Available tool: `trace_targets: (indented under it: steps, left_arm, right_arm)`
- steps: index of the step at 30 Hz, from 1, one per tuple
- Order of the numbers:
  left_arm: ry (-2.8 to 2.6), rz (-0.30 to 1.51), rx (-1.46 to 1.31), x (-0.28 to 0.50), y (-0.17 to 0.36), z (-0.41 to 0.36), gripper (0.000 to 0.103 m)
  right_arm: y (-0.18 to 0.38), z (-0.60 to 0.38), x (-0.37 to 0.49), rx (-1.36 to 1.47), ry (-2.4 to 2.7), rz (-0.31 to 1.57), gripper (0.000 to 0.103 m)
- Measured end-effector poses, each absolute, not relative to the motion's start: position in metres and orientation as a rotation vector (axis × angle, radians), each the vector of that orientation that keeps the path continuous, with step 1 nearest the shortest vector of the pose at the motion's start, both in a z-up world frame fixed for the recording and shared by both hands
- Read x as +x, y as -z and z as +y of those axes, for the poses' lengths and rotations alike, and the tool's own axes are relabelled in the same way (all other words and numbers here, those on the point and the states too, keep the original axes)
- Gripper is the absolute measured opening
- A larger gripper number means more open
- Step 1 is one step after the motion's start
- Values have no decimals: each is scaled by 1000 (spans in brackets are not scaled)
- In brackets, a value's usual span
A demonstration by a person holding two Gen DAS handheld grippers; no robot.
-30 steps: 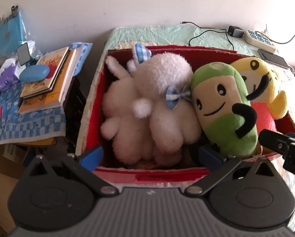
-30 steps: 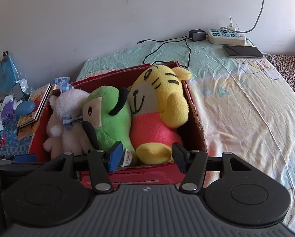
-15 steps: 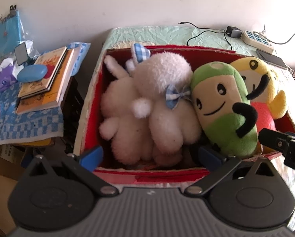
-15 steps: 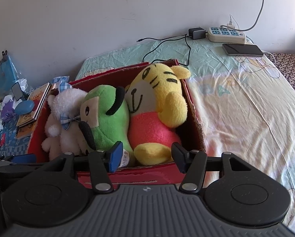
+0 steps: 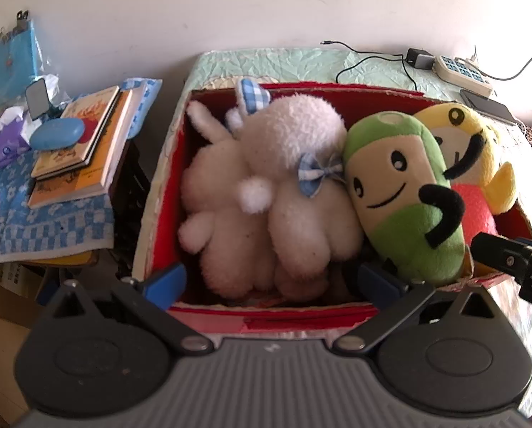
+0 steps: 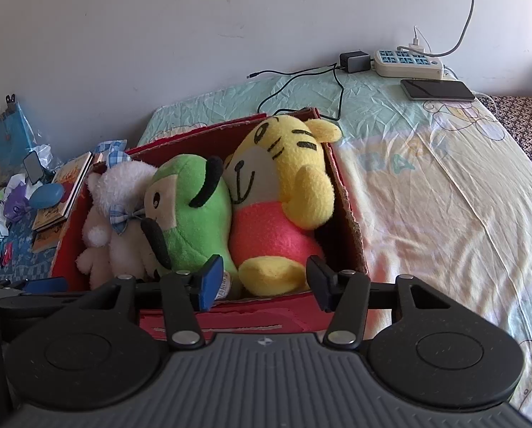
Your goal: Organize objects
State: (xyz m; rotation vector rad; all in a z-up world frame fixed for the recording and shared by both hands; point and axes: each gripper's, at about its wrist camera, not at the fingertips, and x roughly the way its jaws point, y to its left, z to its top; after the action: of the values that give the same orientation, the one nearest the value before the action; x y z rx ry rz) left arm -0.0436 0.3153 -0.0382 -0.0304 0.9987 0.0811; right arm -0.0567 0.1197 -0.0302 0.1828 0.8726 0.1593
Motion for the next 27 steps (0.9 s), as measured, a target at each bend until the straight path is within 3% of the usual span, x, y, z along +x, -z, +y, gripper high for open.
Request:
trace_targets:
  steps: [27]
  left_arm:
    - [-86, 983, -23, -42, 43, 316, 102]
  right_arm:
    - [37, 116, -51, 203, -174, 873, 51]
